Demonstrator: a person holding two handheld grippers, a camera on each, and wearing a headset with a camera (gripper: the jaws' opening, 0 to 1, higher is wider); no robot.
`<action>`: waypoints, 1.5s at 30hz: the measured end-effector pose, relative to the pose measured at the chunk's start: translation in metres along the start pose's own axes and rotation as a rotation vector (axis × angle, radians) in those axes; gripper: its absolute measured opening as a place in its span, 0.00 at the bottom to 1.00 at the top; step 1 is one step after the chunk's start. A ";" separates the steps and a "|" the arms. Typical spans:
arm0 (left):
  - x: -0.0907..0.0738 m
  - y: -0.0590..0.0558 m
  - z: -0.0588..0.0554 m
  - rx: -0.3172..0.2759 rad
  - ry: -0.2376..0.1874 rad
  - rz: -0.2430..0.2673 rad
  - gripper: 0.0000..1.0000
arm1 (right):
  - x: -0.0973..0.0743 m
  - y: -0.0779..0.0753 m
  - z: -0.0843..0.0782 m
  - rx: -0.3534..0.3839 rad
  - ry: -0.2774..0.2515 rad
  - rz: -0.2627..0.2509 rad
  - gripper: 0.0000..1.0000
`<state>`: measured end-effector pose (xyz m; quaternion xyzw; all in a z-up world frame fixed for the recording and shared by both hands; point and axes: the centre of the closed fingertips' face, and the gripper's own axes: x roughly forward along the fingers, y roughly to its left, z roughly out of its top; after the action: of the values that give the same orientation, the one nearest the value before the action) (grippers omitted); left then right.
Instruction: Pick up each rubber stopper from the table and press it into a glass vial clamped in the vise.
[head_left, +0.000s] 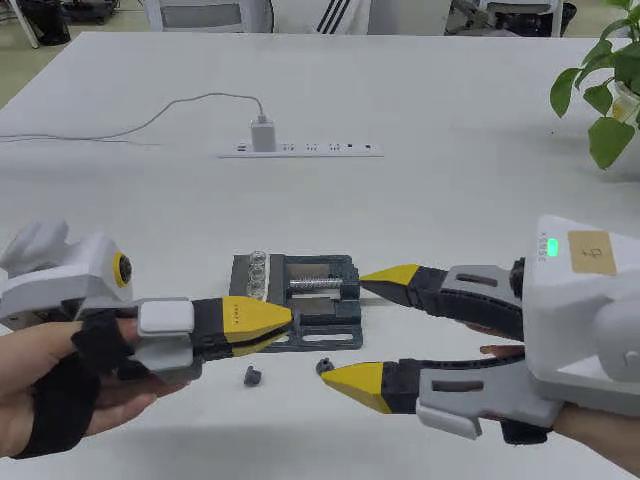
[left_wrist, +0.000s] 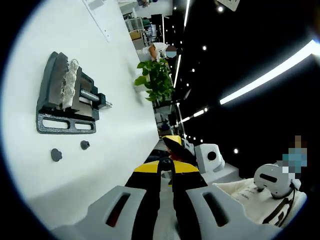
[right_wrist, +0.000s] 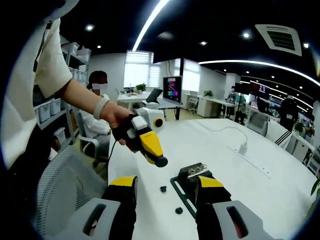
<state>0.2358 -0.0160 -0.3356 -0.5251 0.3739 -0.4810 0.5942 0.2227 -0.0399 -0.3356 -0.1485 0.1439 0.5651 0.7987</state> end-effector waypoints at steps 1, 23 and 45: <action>0.000 -0.002 0.000 -0.017 -0.002 -0.018 0.04 | 0.001 0.001 0.001 0.001 -0.005 0.007 0.42; -0.001 -0.016 -0.021 -0.099 0.050 -0.112 0.04 | 0.013 0.024 0.023 -0.009 -0.073 0.137 0.14; -0.004 -0.016 -0.026 -0.114 0.070 -0.137 0.04 | 0.013 0.032 0.025 -0.014 -0.079 0.161 0.08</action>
<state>0.2074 -0.0185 -0.3244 -0.5652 0.3843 -0.5166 0.5157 0.1984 -0.0087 -0.3201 -0.1198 0.1199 0.6338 0.7547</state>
